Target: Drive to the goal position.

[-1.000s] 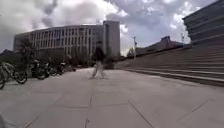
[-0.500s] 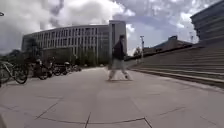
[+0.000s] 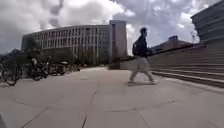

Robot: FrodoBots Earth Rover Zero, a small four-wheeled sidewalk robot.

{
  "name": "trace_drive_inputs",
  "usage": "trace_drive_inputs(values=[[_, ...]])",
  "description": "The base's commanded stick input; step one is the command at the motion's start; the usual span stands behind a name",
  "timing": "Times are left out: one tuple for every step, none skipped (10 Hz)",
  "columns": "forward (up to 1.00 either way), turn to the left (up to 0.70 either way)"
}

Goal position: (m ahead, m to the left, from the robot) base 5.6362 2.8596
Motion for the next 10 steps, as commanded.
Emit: trace_drive_inputs(values=[[1.00,0.00],[1.00,0.00],[1.00,0.06],[1.00,0.26],[1.00,0.17],[1.00,0.00],[1.00,0.00],[1.00,0.00],[1.00,0.00],[1.00,0.00]])
